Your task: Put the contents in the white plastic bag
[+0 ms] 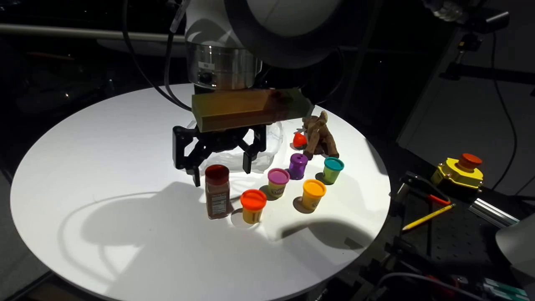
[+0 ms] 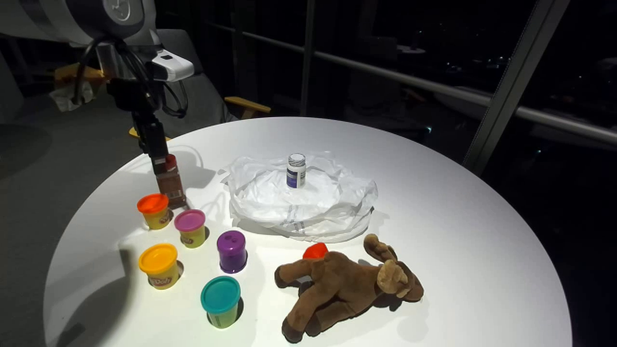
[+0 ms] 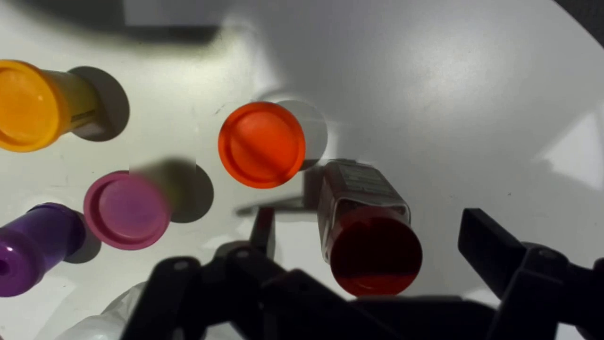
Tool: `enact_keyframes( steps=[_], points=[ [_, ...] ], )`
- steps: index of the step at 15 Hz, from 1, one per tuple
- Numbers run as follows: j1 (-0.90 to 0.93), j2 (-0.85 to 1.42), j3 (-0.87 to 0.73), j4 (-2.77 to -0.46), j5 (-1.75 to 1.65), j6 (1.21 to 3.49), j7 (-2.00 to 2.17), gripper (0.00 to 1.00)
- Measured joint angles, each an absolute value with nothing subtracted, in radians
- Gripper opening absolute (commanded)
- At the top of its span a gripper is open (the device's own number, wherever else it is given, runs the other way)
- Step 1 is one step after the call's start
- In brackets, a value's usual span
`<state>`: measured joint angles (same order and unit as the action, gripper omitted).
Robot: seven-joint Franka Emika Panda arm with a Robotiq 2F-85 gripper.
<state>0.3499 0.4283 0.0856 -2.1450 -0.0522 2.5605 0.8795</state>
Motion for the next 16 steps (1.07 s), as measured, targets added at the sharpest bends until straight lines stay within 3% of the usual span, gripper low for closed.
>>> enact_keyframes(
  steps=[9,12,16],
  points=[
    [0.35,0.454,0.086,-2.127,-0.048,2.558,0.88,0.08],
    [0.35,0.451,0.082,-2.121,-0.048,2.546,0.887,0.02],
    [0.353,0.394,0.056,-2.102,-0.07,2.483,0.929,0.08]
  ],
)
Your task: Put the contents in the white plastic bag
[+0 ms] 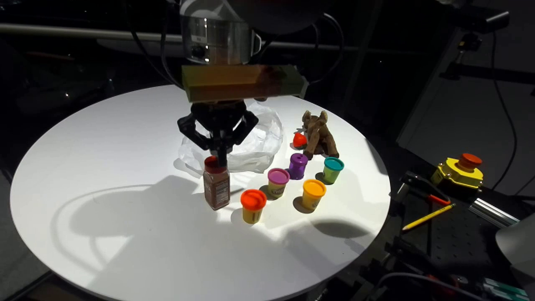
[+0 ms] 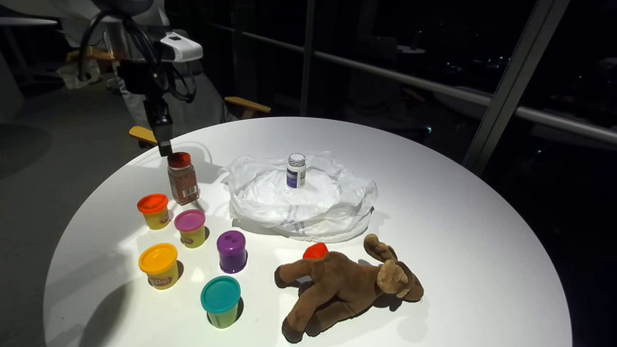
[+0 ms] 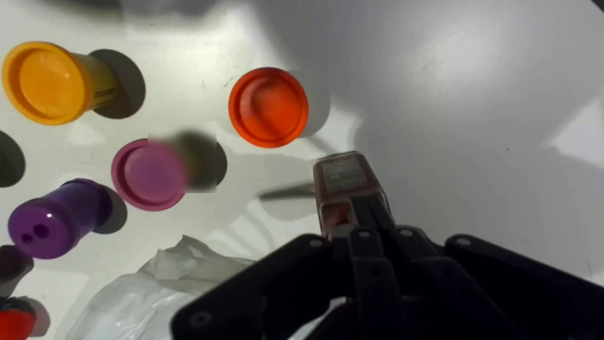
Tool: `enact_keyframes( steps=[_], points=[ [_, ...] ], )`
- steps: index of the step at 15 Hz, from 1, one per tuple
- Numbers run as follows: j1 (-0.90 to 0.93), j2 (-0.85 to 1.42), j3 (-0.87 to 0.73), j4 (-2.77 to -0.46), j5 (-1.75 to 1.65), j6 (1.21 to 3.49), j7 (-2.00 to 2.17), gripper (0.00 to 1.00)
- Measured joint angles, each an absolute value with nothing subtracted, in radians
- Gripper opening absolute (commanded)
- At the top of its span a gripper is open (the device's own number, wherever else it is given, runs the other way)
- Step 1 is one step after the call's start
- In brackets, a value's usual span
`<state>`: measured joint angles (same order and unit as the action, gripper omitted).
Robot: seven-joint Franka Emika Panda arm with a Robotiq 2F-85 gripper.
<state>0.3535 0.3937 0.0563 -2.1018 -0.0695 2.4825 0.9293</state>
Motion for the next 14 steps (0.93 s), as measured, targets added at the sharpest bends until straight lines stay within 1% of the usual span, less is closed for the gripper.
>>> enact_keyframes(
  steps=[1,3,4,5,7,11,12,14],
  points=[
    [0.354,0.374,0.052,-2.098,-0.083,2.458,0.936,0.32],
    [0.354,0.345,0.051,-2.091,-0.108,2.413,0.939,0.35],
    [0.354,0.341,0.053,-2.086,-0.12,2.395,0.938,0.41],
    [0.354,0.342,0.056,-2.081,-0.136,2.38,0.935,0.5],
    [0.357,0.36,0.064,-2.071,-0.174,2.375,0.921,0.64],
    [0.365,0.459,0.08,-2.028,-0.215,2.389,0.852,0.95],
    [0.369,0.489,0.079,-2.013,-0.229,2.396,0.845,0.99],
    [0.383,0.543,0.066,-1.98,-0.258,2.408,0.844,1.0]
  ],
)
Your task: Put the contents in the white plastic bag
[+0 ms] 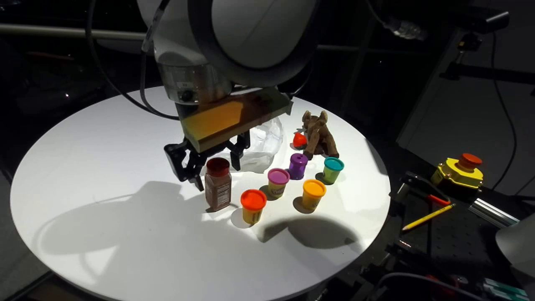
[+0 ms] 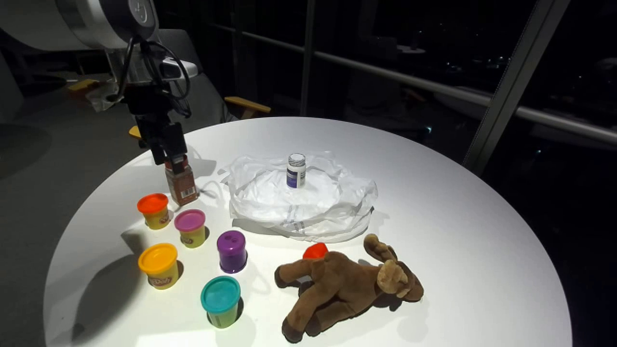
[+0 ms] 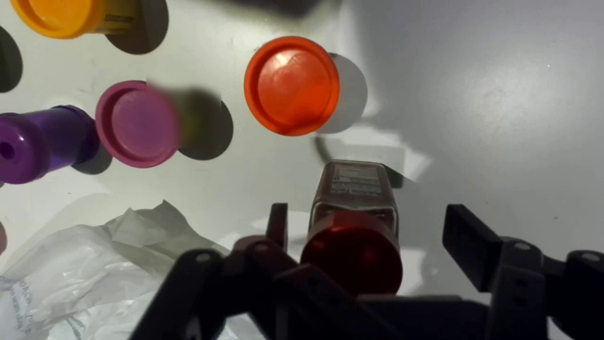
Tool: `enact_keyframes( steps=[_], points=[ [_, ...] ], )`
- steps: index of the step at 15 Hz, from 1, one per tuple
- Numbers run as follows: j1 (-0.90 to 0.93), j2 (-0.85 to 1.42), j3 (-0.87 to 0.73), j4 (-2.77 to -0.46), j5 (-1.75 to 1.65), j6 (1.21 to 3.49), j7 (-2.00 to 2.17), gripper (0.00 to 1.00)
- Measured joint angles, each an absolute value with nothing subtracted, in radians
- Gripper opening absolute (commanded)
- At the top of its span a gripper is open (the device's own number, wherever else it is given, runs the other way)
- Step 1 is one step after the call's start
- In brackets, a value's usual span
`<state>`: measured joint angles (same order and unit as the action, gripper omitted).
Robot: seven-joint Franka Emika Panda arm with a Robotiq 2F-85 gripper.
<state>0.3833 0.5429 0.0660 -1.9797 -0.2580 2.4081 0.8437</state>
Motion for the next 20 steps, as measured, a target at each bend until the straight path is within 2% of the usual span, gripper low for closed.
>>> enact_keyframes(
  steps=[5,6,7,9,14,15,20],
  points=[
    [0.42,0.615,0.03,-1.921,-0.284,2.42,0.844,1.0],
    [0.424,0.618,0.03,-1.918,-0.284,2.42,0.843,0.97],
    [0.428,0.62,0.03,-1.918,-0.284,2.42,0.842,0.75],
    [0.436,0.62,0.03,-1.918,-0.284,2.42,0.842,0.7],
    [0.439,0.618,0.009,-1.918,-0.284,2.42,0.843,0.31],
    [0.44,0.618,0.002,-1.918,-0.284,2.42,0.845,0.26],
    [0.431,0.608,-0.03,-1.918,-0.279,2.419,0.878,0.26]
  ],
)
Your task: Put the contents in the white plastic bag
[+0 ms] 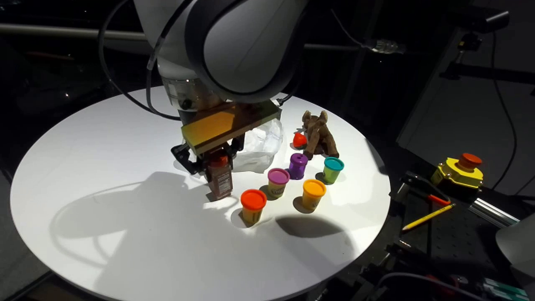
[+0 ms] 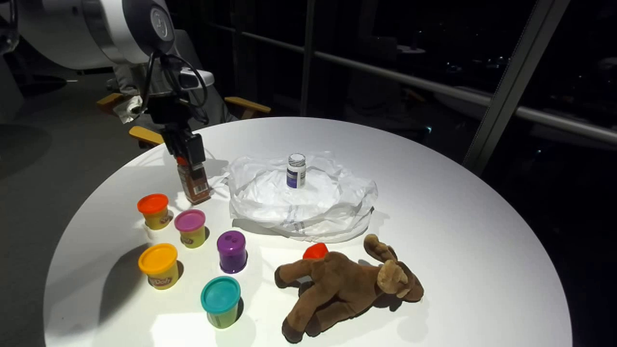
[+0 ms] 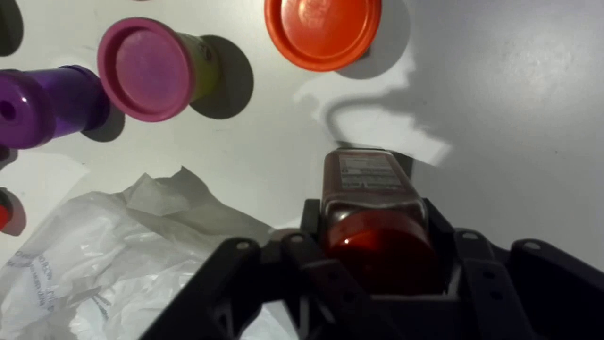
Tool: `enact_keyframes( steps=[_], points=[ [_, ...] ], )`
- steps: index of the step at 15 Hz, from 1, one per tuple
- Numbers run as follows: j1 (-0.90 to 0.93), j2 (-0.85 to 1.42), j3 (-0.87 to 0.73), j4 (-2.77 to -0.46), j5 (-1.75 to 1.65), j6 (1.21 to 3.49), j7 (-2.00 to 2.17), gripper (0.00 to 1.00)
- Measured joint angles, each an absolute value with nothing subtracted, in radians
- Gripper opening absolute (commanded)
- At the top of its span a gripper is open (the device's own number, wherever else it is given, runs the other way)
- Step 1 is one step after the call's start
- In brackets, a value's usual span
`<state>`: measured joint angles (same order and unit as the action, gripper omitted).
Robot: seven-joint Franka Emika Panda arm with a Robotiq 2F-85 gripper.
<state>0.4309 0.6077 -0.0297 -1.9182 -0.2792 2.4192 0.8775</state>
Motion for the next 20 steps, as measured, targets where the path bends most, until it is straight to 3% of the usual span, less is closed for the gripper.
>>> enact_keyframes(
  steps=[9,20],
  points=[
    [0.355,0.473,-0.134,-1.894,-0.282,2.392,1.089,0.26],
    [0.244,0.782,-0.165,-1.626,-0.244,2.373,1.295,0.26]
  ],
)
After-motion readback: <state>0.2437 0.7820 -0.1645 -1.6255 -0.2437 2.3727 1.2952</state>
